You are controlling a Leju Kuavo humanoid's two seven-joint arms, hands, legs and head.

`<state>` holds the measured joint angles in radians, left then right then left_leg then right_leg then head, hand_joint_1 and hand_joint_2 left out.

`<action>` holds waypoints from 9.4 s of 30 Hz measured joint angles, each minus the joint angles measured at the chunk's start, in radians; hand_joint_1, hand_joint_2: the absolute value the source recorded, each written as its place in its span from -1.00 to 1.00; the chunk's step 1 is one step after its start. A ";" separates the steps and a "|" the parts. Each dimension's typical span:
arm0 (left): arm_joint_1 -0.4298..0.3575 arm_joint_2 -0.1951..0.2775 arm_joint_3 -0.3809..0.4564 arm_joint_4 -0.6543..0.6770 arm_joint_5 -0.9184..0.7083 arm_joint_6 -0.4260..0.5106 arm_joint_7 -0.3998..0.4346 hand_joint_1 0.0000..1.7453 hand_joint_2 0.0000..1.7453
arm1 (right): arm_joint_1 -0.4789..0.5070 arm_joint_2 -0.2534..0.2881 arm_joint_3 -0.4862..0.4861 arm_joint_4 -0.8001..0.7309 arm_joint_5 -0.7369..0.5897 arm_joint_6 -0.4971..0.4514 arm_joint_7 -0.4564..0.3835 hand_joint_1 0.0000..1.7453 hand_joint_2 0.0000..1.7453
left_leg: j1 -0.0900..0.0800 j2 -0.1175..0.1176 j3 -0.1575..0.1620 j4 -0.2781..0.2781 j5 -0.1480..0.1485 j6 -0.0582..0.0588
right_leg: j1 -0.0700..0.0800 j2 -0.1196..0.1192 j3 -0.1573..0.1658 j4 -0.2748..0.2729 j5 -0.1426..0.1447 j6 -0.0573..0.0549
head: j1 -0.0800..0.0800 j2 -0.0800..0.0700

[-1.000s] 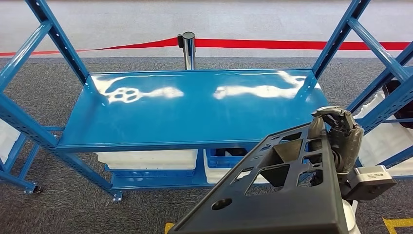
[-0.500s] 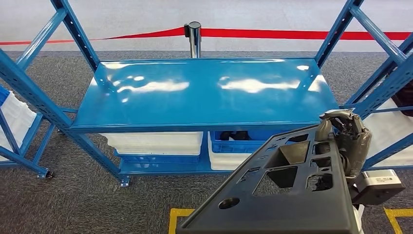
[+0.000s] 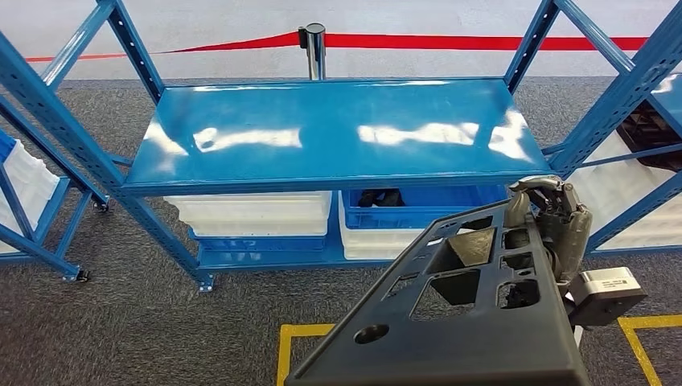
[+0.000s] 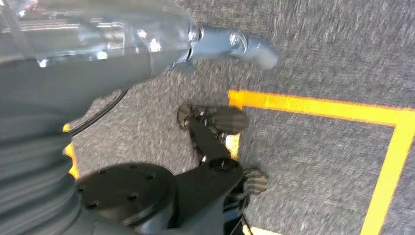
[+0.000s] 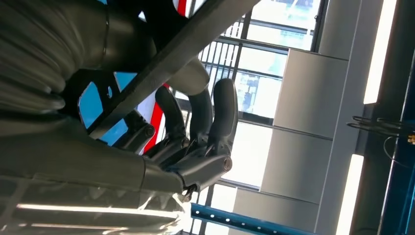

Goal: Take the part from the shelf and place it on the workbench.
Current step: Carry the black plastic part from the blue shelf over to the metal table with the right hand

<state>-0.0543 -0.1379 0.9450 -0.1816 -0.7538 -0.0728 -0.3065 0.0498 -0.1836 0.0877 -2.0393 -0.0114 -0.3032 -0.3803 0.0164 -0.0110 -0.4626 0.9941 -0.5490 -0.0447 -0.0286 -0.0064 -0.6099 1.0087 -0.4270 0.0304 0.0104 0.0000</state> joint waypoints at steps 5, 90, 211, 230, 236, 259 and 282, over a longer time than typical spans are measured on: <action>-0.001 0.007 0.001 -0.002 -0.003 0.001 -0.004 -1.00 1.00 | 0.001 0.005 -0.001 0.004 -0.019 0.000 -0.015 1.00 1.00 | -0.001 0.009 -0.056 -0.012 0.054 0.045 | -0.001 0.002 -0.047 0.109 -0.120 0.013 | 0.018 0.000; 0.000 0.043 -0.002 -0.006 -0.085 -0.008 -0.007 -1.00 1.00 | 0.120 0.050 -0.072 -0.033 0.000 -0.016 -0.124 1.00 1.00 | 0.000 0.014 -0.068 0.055 0.029 0.009 | 0.010 0.001 0.076 0.000 -0.075 -0.019 | 0.002 0.000; -0.001 0.040 0.000 -0.006 -0.110 -0.011 -0.008 -1.00 1.00 | 0.131 0.086 -0.074 -0.063 0.002 -0.023 -0.144 1.00 1.00 | 0.002 0.089 -0.081 0.052 0.016 0.030 | 0.013 -0.028 -0.015 0.098 -0.071 0.014 | 0.055 0.000; 0.003 0.041 -0.001 -0.004 -0.112 -0.012 -0.008 -1.00 1.00 | 0.130 0.088 -0.079 -0.073 0.006 -0.023 -0.146 1.00 1.00 | 0.020 -0.057 -0.091 0.073 0.010 0.000 | -0.001 0.132 0.015 0.030 -0.055 0.005 | 0.007 0.000; 0.002 0.041 0.000 -0.005 -0.113 -0.011 -0.010 -1.00 1.00 | 0.132 0.088 -0.082 -0.074 0.007 -0.030 -0.146 1.00 1.00 | 0.010 0.022 -0.086 0.064 0.012 0.035 | 0.007 0.029 -0.107 0.247 -0.151 0.018 | 0.037 0.000; 0.004 0.040 0.000 -0.004 -0.116 -0.012 -0.008 -1.00 1.00 | 0.163 0.101 -0.105 -0.094 0.020 -0.059 -0.161 1.00 1.00 | 0.024 -0.065 -0.094 0.080 0.006 -0.003 | 0.006 0.118 -0.005 0.041 -0.042 -0.016 | 0.011 0.000; -0.001 0.039 0.000 -0.003 -0.120 -0.014 -0.011 -1.00 1.00 | 0.167 0.107 -0.123 -0.108 0.025 -0.074 -0.165 1.00 1.00 | 0.003 0.029 -0.123 0.219 -0.101 0.002 | 0.023 0.000 0.003 0.021 -0.037 -0.049 | 0.030 0.000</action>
<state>-0.0553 -0.0991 0.9452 -0.1847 -0.8738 -0.0863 -0.3171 0.2167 -0.0766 -0.0352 -2.1475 0.0135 -0.3768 -0.5450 0.0195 0.0180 -0.5858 1.2128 -0.6499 -0.0425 -0.0057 -0.0059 -0.6069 1.0295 -0.4639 -0.0184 0.0400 0.0000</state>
